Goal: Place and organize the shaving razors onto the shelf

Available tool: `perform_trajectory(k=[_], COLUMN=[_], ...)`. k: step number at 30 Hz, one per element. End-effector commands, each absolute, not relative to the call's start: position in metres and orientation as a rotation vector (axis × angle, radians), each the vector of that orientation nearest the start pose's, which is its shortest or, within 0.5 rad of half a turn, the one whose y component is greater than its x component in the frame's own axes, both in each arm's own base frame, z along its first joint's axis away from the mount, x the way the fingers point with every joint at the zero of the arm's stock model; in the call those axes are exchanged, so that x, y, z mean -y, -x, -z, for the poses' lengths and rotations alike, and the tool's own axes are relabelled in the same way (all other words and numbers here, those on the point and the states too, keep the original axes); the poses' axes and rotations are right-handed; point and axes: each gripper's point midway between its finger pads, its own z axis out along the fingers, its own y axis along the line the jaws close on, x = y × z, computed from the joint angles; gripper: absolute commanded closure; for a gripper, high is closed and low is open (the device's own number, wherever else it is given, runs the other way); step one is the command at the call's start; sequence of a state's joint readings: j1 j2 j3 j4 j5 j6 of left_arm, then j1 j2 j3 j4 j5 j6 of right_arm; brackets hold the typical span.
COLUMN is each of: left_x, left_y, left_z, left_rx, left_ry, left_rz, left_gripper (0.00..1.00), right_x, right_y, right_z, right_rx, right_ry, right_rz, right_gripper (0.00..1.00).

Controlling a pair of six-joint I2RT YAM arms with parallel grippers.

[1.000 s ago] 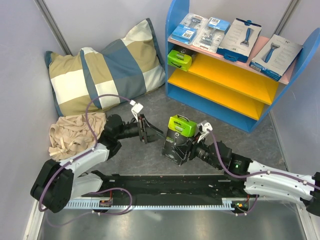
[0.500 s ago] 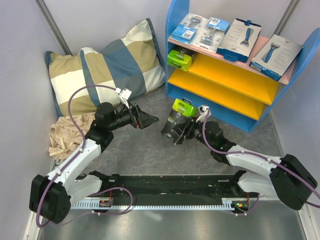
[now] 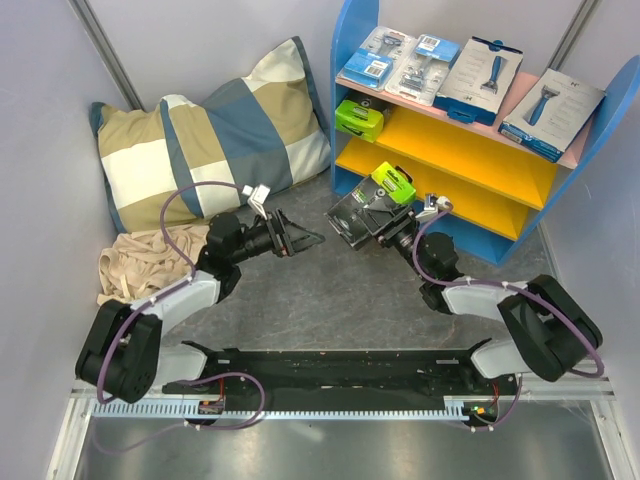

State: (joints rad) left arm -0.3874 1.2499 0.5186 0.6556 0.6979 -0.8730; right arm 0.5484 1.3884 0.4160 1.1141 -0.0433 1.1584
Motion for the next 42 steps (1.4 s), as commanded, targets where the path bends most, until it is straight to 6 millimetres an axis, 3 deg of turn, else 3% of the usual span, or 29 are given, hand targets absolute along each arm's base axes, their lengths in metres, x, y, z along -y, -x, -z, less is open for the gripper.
perform_trajectory(k=[1,6,14,26,31,33,38,39,41,42], left_x=[0.269,0.293,0.322,0.329,0.332,0.339,0.339,0.338,0.337,0.336], left_y=[-0.268,-0.267,-0.270,-0.275,-0.273,-0.270,-0.266,-0.264,-0.265,-0.264], left_z=[-0.241,-0.248,-0.233,-0.238,-0.249,-0.248,-0.255,-0.259,-0.262,-0.268], left_rx=[-1.697,-1.681,-1.722,-1.627,-1.520,-1.515,-1.470,-1.456,-1.451,-1.437], left_ry=[-0.202,-0.242,-0.238,-0.160,-0.162,-0.191,-0.195,-0.201,-0.196,-0.203], left_rz=[1.607,1.654,1.700,1.785,1.863,1.887,1.899,1.895,1.887,1.883], left_gripper=[0.02,0.02,0.01,0.03,0.24,0.39,0.60,0.70,0.79,0.80], right_x=[-0.253,-0.254,-0.249,-0.242,-0.244,-0.243,-0.240,-0.240,-0.237,-0.235], right_y=[-0.313,-0.311,-0.306,-0.296,-0.291,-0.291,-0.291,-0.291,-0.292,-0.293], right_z=[-0.298,-0.299,-0.310,-0.319,-0.320,-0.320,-0.322,-0.322,-0.324,-0.323], right_rx=[-1.243,-1.218,-1.194,-1.160,-1.160,-1.158,-1.163,-1.163,-1.166,-1.169], right_ry=[-0.368,-0.361,-0.336,-0.314,-0.299,-0.302,-0.305,-0.303,-0.304,-0.310], right_rz=[-1.624,-1.661,-1.669,-1.697,-1.722,-1.720,-1.707,-1.706,-1.697,-1.690], right_gripper=[0.72,0.72,0.72,0.72,0.71,0.71,0.69,0.66,0.55,0.43])
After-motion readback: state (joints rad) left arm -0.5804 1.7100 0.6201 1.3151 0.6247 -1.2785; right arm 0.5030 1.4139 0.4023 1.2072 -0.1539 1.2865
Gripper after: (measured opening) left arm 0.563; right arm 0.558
